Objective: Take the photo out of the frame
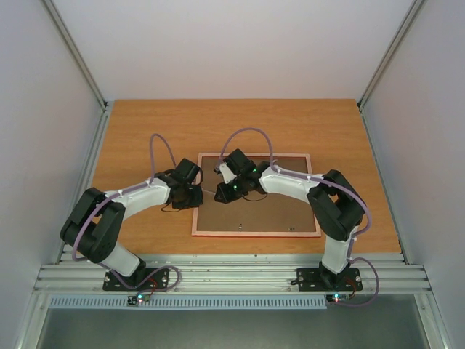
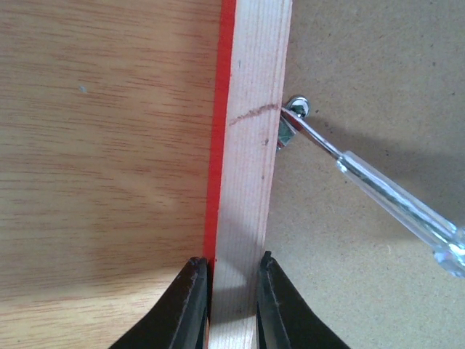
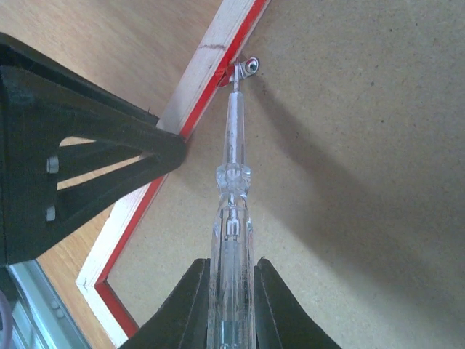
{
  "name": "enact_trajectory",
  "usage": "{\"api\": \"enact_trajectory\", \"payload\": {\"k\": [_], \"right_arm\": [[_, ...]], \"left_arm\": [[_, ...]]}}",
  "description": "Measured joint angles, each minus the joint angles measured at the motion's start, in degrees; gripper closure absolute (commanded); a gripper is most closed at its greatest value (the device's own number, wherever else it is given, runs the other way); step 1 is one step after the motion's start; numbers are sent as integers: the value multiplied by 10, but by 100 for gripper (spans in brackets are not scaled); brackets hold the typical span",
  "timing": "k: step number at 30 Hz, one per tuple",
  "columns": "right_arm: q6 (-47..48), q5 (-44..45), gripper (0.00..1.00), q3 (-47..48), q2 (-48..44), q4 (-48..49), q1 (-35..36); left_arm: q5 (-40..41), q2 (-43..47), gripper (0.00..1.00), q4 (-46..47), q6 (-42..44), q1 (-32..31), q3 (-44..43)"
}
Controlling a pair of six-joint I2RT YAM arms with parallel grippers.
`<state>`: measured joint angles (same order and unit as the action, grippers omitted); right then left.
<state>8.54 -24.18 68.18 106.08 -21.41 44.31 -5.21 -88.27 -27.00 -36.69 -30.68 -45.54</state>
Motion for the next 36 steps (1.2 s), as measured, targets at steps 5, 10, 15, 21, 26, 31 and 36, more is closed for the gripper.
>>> {"api": "enact_trajectory", "payload": {"k": [5, 10, 15, 21, 26, 31, 36], "right_arm": [[9, 6, 99, -9, -15, -16, 0], [18, 2, 99, -17, -23, -25, 7], [14, 1, 99, -25, -29, -21, 10], [-2, 18, 99, -42, -45, -6, 10], [-12, 25, 99, -43, -46, 10, 10], [-21, 27, 99, -40, -45, 23, 10], [-26, 27, 99, -31, -32, 30, 10]], "left_arm": [[2, 0, 92, -2, 0, -1, -1], [4, 0, 92, -2, 0, -2, -1], [3, 0, 93, -2, 0, -2, -1], [3, 0, 93, -2, 0, -2, -1], [3, 0, 93, -2, 0, -2, -1], [3, 0, 93, -2, 0, -2, -1], [3, 0, 93, -2, 0, -2, -1]]}}
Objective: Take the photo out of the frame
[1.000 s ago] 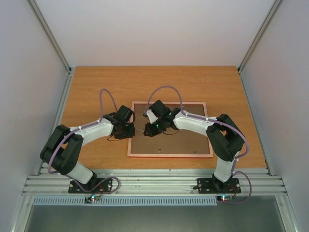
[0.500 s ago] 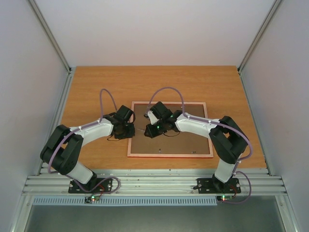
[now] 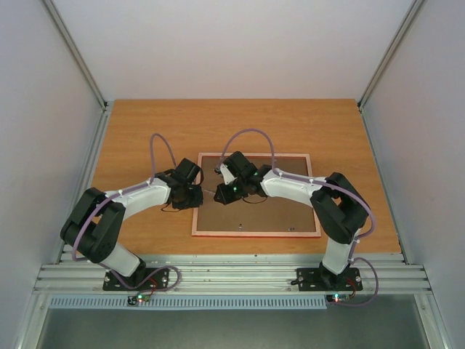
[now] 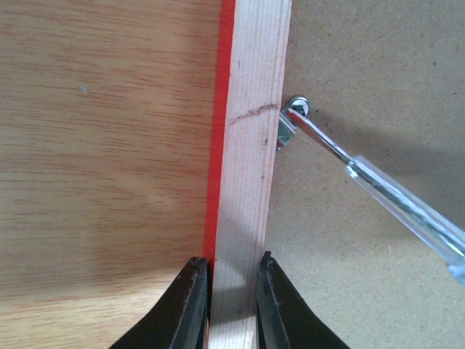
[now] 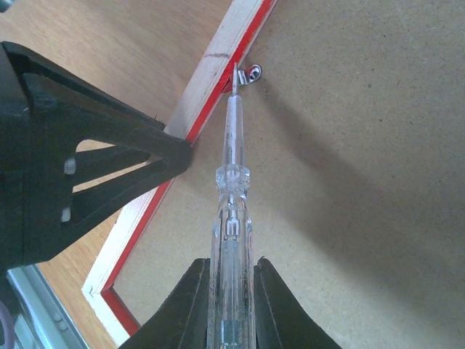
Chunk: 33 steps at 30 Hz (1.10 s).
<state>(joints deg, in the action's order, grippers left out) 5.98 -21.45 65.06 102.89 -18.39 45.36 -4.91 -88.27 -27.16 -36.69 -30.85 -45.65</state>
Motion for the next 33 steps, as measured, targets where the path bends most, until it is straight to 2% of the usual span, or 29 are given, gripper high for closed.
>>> {"api": "enact_trajectory", "payload": {"k": [15, 33], "right_arm": [[0, -9, 99, 32, 32, -20, -1], [48, -29, 99, 92, 51, -123, -2]], "left_arm": [[0, 0, 94, 0, 0, 0, 0], [11, -3, 94, -2, 0, 0, -2]]}}
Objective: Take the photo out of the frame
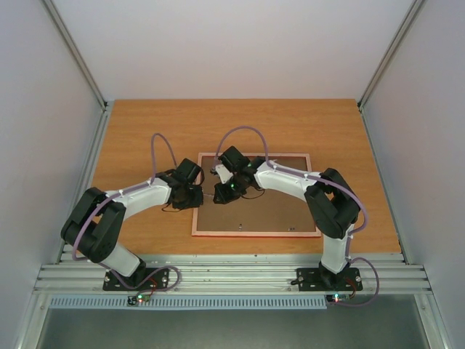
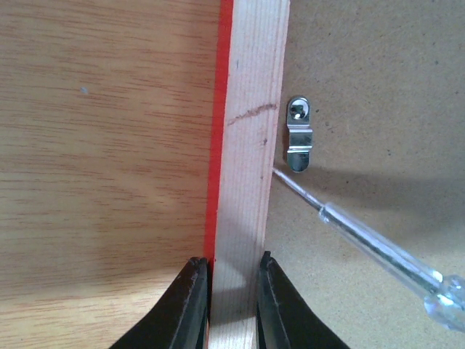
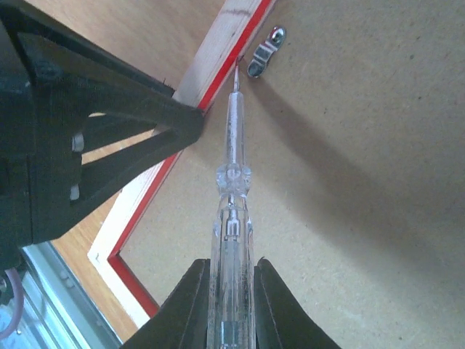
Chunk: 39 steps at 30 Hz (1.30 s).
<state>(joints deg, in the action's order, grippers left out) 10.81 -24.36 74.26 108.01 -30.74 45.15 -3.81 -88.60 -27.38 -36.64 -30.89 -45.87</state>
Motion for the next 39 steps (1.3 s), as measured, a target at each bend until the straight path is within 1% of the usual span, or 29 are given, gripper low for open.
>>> {"api": "enact_trajectory", "payload": {"k": [4, 10, 28, 33, 39], "right_arm": [[15, -10, 99, 5, 0, -19, 0], [22, -9, 99, 3, -2, -21, 1], [-9, 37, 99, -86, -77, 21, -19], [-15, 52, 99, -131, -126, 34, -42], [-19, 91, 99, -187, -219, 59, -89]], "left_arm": [[0, -1, 95, -1, 0, 0, -1], [2, -1, 95, -2, 0, -1, -2], [8, -3, 98, -5, 0, 0, -5], [-5, -6, 98, -6, 3, 12, -7], [-8, -12, 98, 2, 18, 63, -13]]}}
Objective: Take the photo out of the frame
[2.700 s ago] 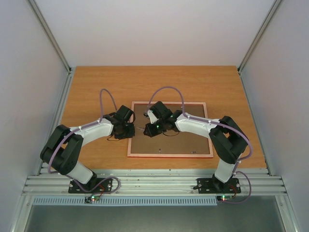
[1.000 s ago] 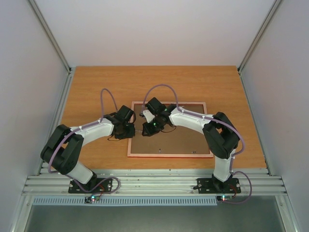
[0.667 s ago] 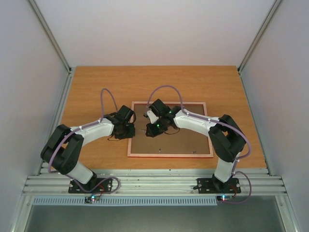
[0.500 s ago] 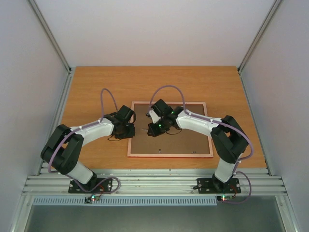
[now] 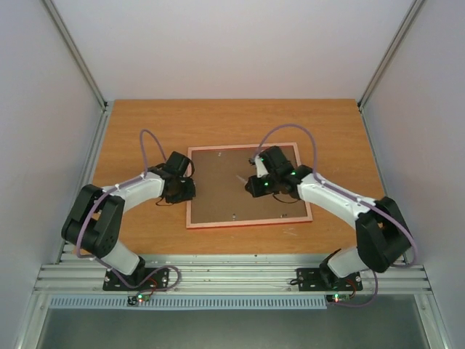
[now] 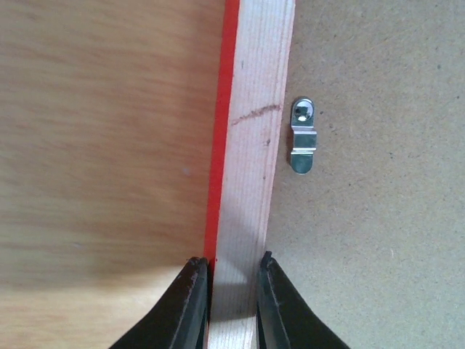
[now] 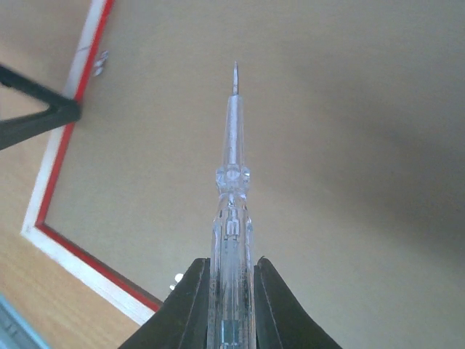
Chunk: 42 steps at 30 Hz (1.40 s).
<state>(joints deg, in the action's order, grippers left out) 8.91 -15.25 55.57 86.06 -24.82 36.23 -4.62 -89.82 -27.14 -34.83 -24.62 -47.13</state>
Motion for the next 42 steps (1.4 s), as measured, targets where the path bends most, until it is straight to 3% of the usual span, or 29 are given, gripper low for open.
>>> {"api": "enact_trajectory", "payload": {"k": [10, 17, 25, 31, 42], "right_arm": [[-24, 82, 99, -60, -104, 18, -141], [-29, 125, 99, -66, -106, 30, -205], [-24, 135, 99, -61, -38, 33, -313], [-9, 127, 99, -35, 8, 5, -355], [16, 121, 96, 8, 67, -45, -402]], "left_arm": [[31, -3, 96, -15, 12, 61, -10], [61, -12, 81, -36, 31, 67, -26], [84, 18, 65, -37, 37, 68, -12], [84, 54, 58, -35, 36, 70, 7], [85, 89, 53, -35, 35, 70, 27]]}}
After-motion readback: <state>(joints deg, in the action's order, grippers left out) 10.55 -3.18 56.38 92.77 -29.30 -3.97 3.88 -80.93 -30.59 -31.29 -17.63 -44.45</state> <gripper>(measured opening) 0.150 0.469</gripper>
